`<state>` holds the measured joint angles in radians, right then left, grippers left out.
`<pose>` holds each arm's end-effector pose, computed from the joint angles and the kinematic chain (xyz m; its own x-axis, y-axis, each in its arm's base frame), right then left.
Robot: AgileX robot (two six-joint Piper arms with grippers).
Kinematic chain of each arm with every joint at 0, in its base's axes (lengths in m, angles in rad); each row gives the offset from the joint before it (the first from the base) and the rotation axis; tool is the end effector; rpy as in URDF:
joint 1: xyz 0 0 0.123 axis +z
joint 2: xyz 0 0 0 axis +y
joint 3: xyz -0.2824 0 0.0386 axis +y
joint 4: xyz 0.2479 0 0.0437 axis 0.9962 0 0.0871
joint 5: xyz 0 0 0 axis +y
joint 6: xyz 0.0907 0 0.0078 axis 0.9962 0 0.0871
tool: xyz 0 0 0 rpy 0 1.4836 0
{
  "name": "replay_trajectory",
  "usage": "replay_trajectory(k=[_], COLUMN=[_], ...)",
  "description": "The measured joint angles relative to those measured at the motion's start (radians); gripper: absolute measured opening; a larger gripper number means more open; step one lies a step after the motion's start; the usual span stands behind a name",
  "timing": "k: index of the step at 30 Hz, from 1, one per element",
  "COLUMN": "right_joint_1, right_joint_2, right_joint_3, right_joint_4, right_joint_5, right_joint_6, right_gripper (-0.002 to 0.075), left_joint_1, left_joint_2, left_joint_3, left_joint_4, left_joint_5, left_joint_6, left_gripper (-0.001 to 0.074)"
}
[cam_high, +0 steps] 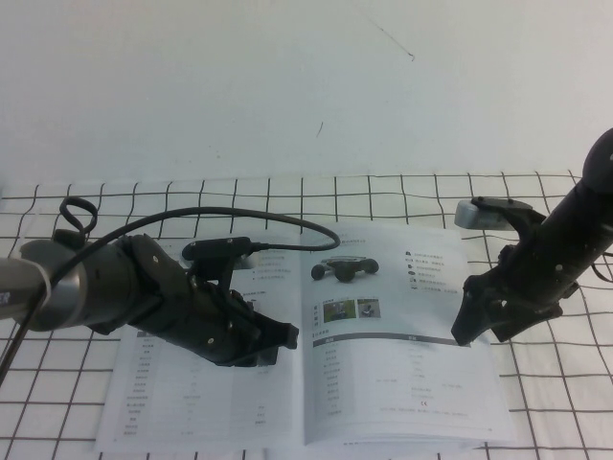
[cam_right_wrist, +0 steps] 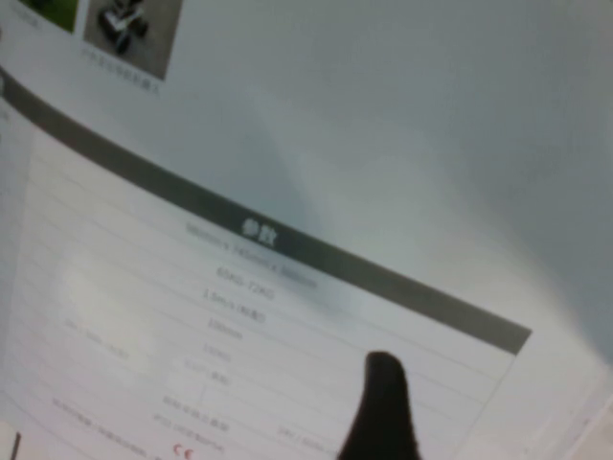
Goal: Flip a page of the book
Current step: Open the closed book
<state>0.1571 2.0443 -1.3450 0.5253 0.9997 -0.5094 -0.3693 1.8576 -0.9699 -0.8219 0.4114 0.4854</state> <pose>0.3723 0.0979 0.1481 -0.9352 -0.3357 -0.1123 -0.3515 0.8429 0.4074 0.3144 -0.1504 0.1411 -0.9275 0.0629 -0.3685 0.2129 0.8992 -0.3823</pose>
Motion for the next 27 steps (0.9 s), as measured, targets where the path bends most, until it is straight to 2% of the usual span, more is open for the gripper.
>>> replay_trajectory(k=[16,27], right_joint_1=[0.002,0.05], right_joint_2=[0.029,0.042], right_joint_3=[0.0,-0.007], right_joint_4=[0.065,0.074], right_joint_5=[-0.043,-0.059], right_joint_6=[0.002,-0.023], right_gripper=[0.053,0.053], left_joint_1=[0.0,0.0], left_joint_2=[0.0,0.0], left_joint_3=[0.0,0.0], left_joint_4=[0.0,-0.01], left_joint_5=[-0.001,-0.005], left_joint_6=[0.004,0.02], left_gripper=[-0.0003,-0.0003])
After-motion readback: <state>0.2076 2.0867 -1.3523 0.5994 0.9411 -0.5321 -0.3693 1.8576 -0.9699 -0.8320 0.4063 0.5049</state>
